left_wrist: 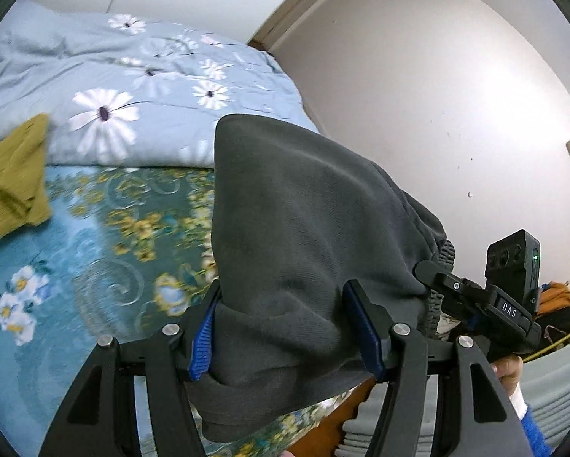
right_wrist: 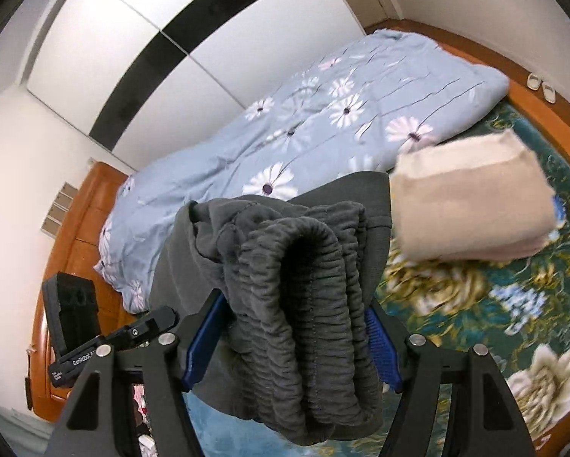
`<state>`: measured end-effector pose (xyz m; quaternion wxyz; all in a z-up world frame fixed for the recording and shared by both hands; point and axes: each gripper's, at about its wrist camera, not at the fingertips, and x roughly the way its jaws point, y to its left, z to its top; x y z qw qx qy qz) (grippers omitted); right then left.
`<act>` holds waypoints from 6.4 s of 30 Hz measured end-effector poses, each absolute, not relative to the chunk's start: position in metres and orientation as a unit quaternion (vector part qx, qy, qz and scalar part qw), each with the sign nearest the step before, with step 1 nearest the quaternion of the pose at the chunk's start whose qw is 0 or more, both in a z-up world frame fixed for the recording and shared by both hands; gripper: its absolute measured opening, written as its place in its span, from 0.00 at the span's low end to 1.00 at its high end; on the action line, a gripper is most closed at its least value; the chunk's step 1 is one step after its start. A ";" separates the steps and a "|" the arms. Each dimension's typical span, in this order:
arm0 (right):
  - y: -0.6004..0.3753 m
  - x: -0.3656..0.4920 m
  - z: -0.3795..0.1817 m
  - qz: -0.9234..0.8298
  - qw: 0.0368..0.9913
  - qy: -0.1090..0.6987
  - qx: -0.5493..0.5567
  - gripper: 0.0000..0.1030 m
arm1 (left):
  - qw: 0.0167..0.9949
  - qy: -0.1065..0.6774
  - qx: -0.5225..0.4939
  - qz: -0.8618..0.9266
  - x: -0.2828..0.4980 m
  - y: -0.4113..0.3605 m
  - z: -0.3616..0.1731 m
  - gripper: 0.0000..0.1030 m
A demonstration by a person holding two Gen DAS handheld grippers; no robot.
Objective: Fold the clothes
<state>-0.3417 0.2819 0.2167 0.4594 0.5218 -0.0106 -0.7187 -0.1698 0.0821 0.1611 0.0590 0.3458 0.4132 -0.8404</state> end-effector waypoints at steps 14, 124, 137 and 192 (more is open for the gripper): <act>0.419 -0.523 0.256 -0.697 0.510 0.034 0.503 0.70 | 0.106 0.453 0.335 -0.819 -0.322 0.234 0.191 0.61; 0.312 -0.636 0.055 -0.674 0.431 0.123 0.587 1.00 | 0.196 0.461 0.463 -0.731 -0.481 0.160 0.014 0.81; 0.350 -0.571 0.072 -0.706 0.429 0.213 0.521 1.00 | 0.266 0.391 0.505 -0.722 -0.444 0.205 0.029 0.82; 0.332 -0.568 0.034 -0.703 0.336 0.303 0.548 1.00 | 0.314 0.281 0.551 -0.720 -0.448 0.223 0.005 0.94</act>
